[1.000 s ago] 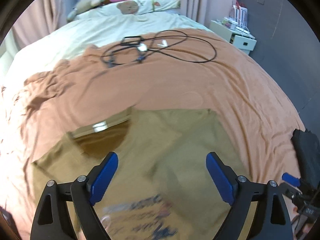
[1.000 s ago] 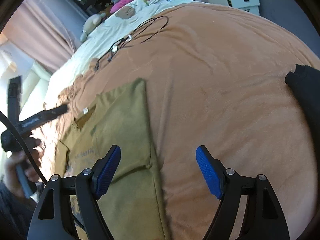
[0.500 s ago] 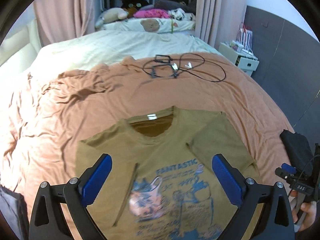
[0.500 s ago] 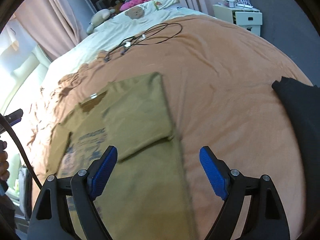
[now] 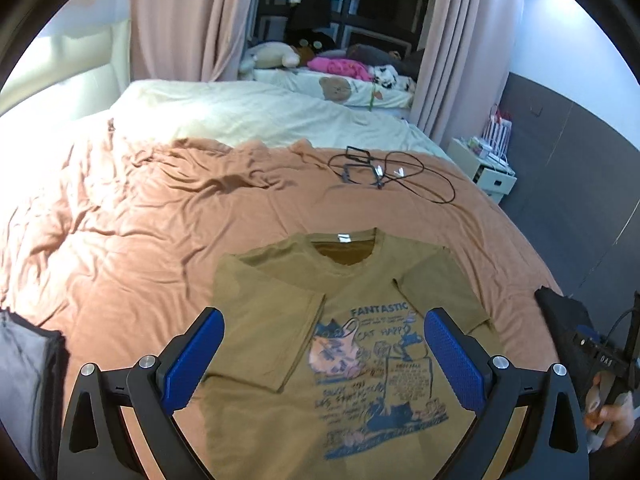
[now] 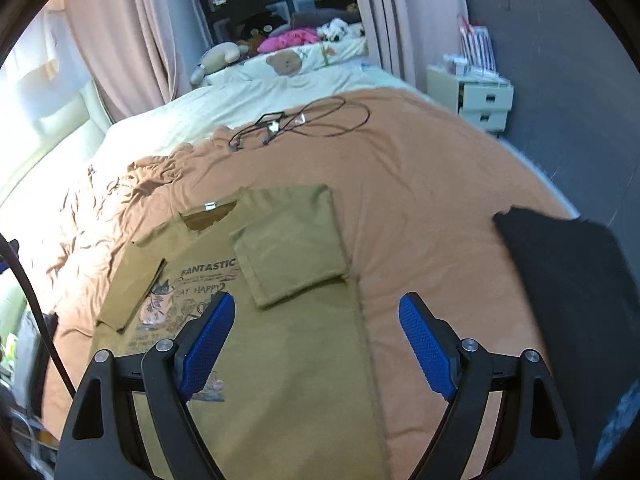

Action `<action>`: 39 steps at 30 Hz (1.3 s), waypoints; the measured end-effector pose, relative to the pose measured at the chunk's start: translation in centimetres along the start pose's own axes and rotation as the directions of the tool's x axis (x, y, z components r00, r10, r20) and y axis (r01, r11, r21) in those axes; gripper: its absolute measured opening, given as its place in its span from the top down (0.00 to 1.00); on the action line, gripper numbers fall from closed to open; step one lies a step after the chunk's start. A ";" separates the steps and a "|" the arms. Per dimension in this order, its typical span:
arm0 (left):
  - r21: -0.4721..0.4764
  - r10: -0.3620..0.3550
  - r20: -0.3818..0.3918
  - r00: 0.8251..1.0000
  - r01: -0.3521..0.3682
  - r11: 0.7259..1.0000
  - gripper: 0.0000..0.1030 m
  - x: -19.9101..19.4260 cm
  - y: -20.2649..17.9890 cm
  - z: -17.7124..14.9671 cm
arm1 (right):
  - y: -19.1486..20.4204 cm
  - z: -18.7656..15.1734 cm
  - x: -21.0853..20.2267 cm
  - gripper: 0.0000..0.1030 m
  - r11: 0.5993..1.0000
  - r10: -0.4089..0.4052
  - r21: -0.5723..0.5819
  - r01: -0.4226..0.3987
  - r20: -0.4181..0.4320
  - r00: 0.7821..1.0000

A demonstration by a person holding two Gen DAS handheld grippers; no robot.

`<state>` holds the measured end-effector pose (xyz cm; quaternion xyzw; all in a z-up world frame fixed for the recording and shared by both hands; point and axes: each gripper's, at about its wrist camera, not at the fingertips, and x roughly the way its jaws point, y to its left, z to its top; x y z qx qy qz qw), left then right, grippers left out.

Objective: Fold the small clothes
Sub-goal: 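Open both grippers and move them to the shirt hem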

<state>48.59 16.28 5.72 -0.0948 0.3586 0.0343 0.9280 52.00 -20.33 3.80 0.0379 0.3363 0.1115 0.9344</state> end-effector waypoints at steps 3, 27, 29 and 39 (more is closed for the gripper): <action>0.000 0.008 0.029 1.000 -0.008 1.000 0.02 -2.2 0.7 -1.5 | 0.7 -1.0 -1.6 0.19 0.999 -0.026 -0.048 0.026 0.014 1.000; -0.086 0.002 0.131 0.991 0.009 0.996 0.01 -17.5 4.1 -14.3 | -0.6 -11.0 -16.2 0.19 0.991 -0.063 -0.104 0.082 0.168 0.984; -0.067 0.004 0.138 0.990 0.005 0.998 0.01 -18.6 3.9 -15.5 | -0.3 -11.9 -17.2 0.19 0.988 -0.087 -0.108 0.107 0.173 0.981; -0.067 -0.013 0.181 0.983 0.025 0.997 0.00 -23.9 3.9 -22.0 | 2.0 -16.5 -21.7 0.00 0.980 -0.096 -0.154 0.128 0.200 0.975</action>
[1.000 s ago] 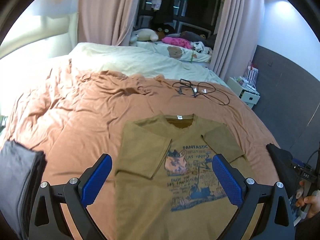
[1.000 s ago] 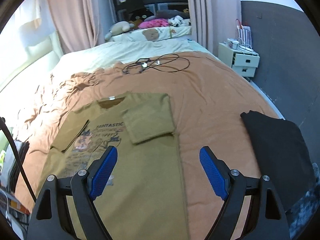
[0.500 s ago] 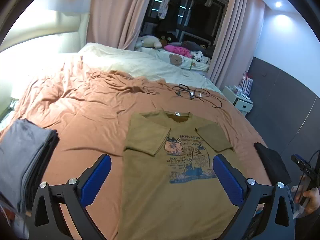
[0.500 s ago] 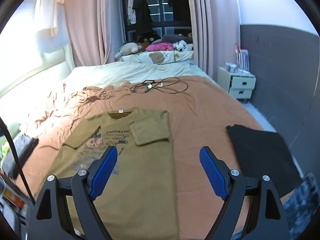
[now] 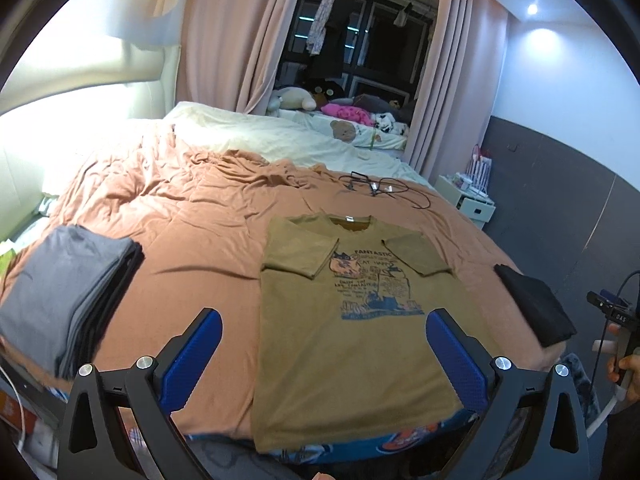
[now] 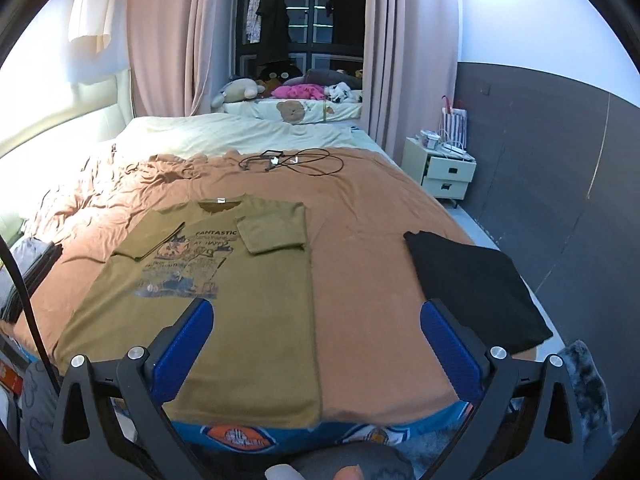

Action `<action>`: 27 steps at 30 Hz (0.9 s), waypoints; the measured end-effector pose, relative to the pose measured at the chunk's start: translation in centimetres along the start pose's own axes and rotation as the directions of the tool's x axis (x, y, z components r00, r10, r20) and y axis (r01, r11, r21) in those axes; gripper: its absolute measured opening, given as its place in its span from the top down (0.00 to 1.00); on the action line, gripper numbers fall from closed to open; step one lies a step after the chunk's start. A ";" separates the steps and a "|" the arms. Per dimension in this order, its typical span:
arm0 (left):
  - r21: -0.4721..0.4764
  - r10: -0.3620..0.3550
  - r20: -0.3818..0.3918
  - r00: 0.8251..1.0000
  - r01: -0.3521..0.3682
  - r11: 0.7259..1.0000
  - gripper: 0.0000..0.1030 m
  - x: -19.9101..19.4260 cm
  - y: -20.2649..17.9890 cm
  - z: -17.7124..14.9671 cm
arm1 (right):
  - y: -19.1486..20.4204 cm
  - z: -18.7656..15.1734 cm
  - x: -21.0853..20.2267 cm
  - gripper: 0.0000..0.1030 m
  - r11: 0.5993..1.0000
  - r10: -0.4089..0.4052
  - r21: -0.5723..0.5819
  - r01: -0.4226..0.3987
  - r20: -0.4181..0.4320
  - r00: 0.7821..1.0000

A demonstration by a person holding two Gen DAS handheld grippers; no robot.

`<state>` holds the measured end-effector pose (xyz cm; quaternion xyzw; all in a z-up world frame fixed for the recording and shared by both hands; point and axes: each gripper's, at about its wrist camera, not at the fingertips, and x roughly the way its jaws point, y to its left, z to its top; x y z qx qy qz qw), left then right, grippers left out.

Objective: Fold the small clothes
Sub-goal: 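Open both grippers and move them to the shirt hem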

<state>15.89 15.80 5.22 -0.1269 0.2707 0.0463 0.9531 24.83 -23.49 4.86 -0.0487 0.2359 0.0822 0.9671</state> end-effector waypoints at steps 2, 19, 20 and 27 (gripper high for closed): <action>-0.004 -0.008 0.006 1.000 0.008 1.000 0.00 -1.0 0.3 -1.0 | -0.6 -0.2 -0.1 0.00 1.000 0.004 0.010 -0.004 -0.003 1.000; -0.032 -0.024 0.026 0.999 0.025 0.999 0.00 -6.2 3.8 -8.5 | -2.3 -6.1 -4.4 0.00 0.995 0.085 0.057 -0.083 -0.034 0.996; -0.041 -0.032 0.024 0.999 0.033 0.999 0.00 -6.3 4.0 -8.9 | -2.4 -6.4 -4.7 0.00 0.995 0.083 0.058 -0.081 -0.038 0.996; -0.099 -0.043 0.009 0.999 0.044 0.994 0.00 -6.6 5.6 -12.4 | -3.4 -7.7 -5.0 0.00 0.990 0.131 0.066 -0.128 -0.049 0.990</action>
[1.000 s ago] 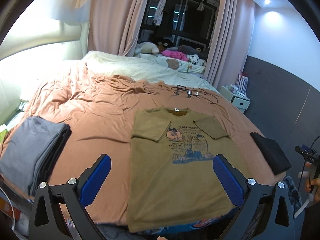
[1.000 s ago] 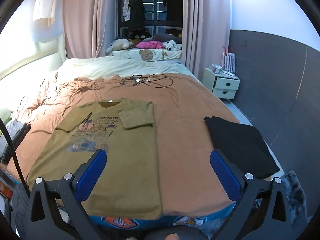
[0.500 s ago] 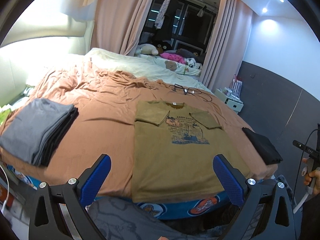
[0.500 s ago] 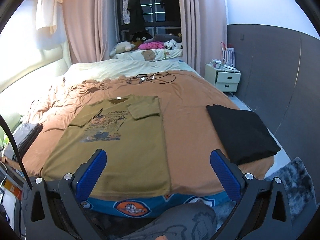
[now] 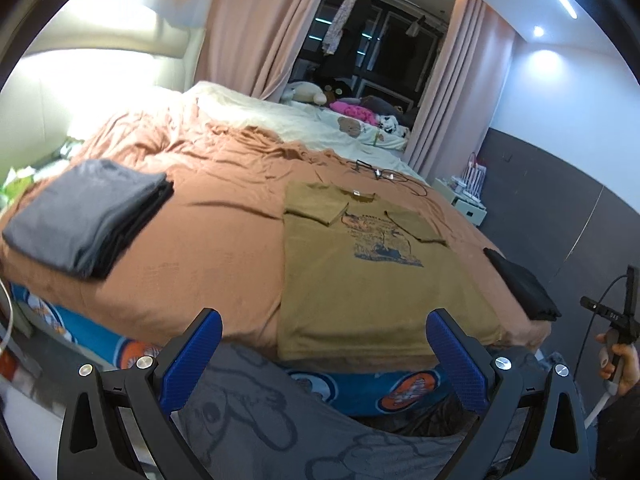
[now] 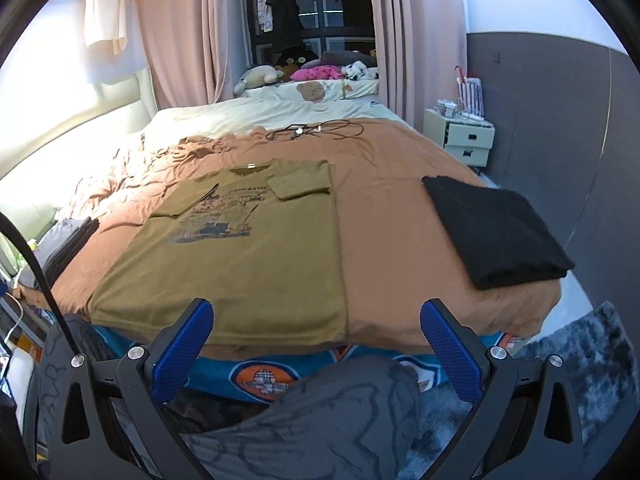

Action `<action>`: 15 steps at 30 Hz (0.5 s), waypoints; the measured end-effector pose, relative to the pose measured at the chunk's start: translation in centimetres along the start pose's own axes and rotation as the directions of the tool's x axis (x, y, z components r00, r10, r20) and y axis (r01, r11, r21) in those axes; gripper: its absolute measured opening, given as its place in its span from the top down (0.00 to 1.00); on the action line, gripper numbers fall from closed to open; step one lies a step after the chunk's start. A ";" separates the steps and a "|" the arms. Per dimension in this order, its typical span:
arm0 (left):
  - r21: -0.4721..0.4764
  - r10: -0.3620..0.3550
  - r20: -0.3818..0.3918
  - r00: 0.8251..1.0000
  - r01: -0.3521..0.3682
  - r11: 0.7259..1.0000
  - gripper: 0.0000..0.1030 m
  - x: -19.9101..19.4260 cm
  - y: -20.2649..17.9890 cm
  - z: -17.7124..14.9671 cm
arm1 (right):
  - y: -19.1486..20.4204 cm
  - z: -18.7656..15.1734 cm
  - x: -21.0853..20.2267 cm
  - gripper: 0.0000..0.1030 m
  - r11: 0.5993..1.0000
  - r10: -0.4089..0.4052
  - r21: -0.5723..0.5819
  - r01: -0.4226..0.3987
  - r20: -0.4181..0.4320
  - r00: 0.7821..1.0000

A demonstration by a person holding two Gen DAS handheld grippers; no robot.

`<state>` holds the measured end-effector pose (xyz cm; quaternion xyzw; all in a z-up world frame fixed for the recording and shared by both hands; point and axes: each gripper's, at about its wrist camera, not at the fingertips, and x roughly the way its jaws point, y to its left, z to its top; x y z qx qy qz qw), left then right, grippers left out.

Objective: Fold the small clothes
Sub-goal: 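Open both grippers and move them to the shirt hem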

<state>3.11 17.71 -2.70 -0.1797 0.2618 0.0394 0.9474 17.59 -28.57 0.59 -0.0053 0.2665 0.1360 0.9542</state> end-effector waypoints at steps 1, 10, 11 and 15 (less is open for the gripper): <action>-0.009 -0.001 -0.007 1.000 0.001 1.000 0.00 0.1 0.3 -0.4 | -0.2 -0.2 0.0 0.00 1.000 0.008 -0.002 -0.008 -0.002 1.000; -0.034 -0.019 -0.044 0.999 0.017 0.999 0.02 2.2 2.3 -1.7 | -2.3 -1.5 1.5 0.03 0.994 0.055 0.098 -0.052 -0.025 0.998; -0.038 -0.022 -0.052 0.998 0.020 0.999 0.04 2.5 2.6 -1.8 | -2.5 -1.5 2.0 0.04 0.993 0.059 0.108 -0.055 -0.031 0.998; -0.067 -0.028 -0.085 0.996 0.022 0.998 0.12 4.4 3.7 -2.0 | -3.2 -1.0 3.3 0.04 0.990 0.061 0.130 -0.053 -0.054 0.997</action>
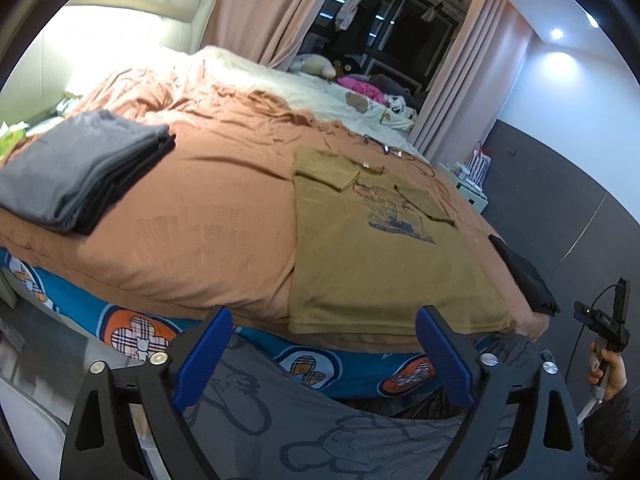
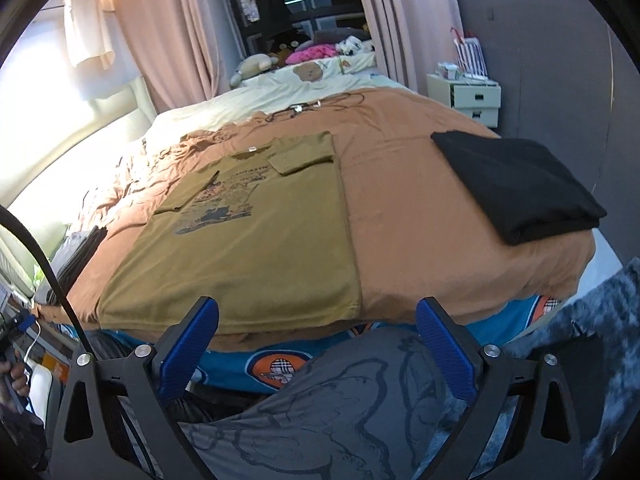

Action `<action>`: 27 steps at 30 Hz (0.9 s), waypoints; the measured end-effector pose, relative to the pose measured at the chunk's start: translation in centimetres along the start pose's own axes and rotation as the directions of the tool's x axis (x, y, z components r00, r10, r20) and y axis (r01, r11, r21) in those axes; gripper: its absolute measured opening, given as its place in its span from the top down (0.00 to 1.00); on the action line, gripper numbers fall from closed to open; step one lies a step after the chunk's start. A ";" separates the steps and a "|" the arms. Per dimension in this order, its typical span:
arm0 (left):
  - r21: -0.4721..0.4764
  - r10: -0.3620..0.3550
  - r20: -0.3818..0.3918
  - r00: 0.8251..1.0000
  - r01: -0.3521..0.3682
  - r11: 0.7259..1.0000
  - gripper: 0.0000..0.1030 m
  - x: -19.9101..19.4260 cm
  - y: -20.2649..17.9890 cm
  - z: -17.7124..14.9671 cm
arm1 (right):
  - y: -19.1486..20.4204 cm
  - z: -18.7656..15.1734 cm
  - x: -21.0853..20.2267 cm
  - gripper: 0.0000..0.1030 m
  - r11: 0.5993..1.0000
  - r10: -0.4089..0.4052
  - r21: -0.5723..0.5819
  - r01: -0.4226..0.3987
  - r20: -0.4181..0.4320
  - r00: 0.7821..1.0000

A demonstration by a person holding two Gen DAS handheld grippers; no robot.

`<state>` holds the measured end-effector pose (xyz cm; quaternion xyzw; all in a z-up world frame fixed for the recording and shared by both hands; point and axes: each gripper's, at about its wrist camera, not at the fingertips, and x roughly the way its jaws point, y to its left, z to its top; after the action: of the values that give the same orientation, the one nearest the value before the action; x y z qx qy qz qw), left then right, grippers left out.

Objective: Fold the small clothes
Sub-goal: 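Open both grippers and move them to the shirt hem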

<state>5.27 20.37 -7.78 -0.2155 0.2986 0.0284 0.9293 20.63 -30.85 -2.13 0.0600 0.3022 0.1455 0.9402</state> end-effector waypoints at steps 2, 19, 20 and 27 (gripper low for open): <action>-0.015 -0.004 -0.009 1.000 0.004 1.000 0.15 0.8 0.5 0.0 | -0.2 0.5 0.8 0.04 1.000 -0.004 0.004 0.004 -0.014 1.000; -0.163 -0.096 -0.204 0.974 0.063 0.985 0.50 11.8 3.2 0.8 | -4.7 3.3 8.1 0.26 0.988 0.077 0.144 -0.058 -0.134 0.988; -0.173 -0.096 -0.212 0.972 0.060 0.983 0.51 12.2 3.4 0.8 | -5.1 3.2 8.6 0.29 0.986 0.090 0.152 -0.068 -0.143 0.986; -0.203 -0.077 -0.277 0.958 0.020 0.979 0.57 14.6 4.2 -0.6 | -6.9 3.4 10.9 0.30 0.983 0.119 0.161 -0.087 -0.200 0.972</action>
<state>16.10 22.79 -18.09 -0.3158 0.4186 0.0039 0.8515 32.74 -34.13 -6.78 0.1312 0.4060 0.1763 0.8870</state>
